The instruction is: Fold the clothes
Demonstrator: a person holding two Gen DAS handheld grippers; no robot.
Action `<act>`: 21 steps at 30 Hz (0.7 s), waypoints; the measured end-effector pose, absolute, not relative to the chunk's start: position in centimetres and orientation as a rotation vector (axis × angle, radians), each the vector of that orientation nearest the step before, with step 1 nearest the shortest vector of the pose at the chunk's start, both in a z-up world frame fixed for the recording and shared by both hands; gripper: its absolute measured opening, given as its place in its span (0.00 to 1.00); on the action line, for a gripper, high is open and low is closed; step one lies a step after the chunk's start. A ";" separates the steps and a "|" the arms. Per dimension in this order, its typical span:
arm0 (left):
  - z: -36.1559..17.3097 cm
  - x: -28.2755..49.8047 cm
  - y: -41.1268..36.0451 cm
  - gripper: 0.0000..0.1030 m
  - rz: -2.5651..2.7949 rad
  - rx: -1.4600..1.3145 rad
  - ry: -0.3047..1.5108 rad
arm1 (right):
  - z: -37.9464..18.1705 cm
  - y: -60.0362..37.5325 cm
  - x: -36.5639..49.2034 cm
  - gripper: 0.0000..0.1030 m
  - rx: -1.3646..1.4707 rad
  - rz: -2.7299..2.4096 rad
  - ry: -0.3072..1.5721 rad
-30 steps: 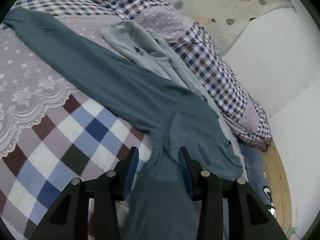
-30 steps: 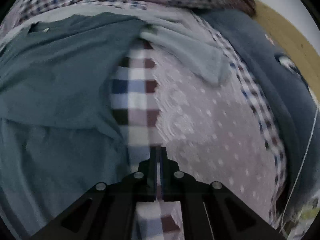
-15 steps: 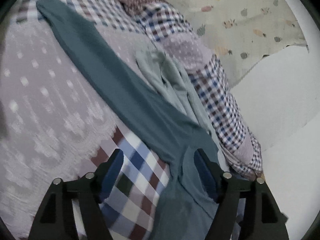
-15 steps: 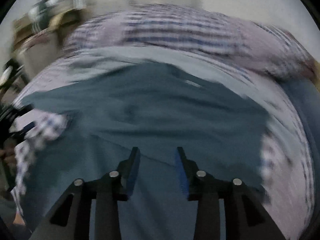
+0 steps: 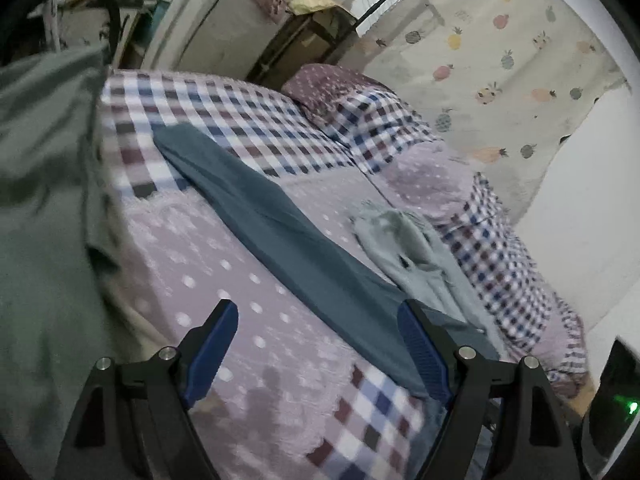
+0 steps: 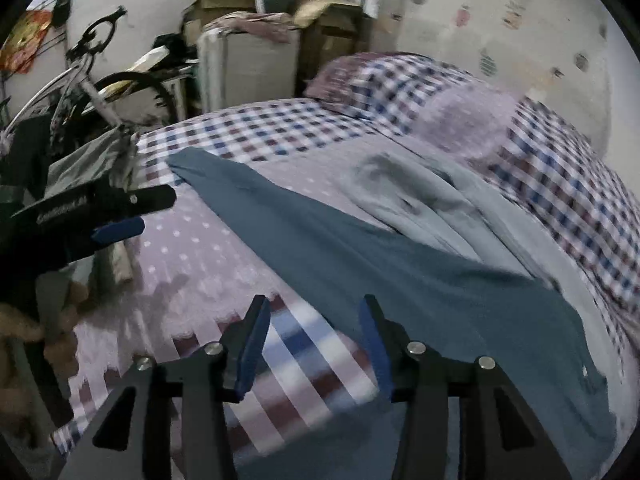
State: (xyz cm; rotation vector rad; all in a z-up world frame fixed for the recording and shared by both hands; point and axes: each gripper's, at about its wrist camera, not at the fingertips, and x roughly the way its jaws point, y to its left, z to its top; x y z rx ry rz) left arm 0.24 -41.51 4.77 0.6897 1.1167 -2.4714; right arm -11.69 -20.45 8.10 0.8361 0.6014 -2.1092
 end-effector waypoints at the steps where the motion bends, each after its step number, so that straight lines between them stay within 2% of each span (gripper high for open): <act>1: 4.8 0.3 -41.8 0.83 -2.469 0.693 1.099 | 7.9 -21.7 -11.8 0.54 0.828 -2.097 0.620; 6: 4.3 1.7 -43.8 0.83 -2.436 0.671 1.129 | 7.1 -26.4 -12.1 0.56 0.788 -2.058 0.674; 15: 3.4 7.7 -49.6 0.83 -2.254 0.395 1.412 | 4.8 -34.5 -12.2 0.57 0.745 -1.944 0.789; 21: 3.4 12.4 -52.5 0.83 -2.134 0.166 1.463 | 3.5 -39.9 -11.3 0.57 0.705 -1.876 0.860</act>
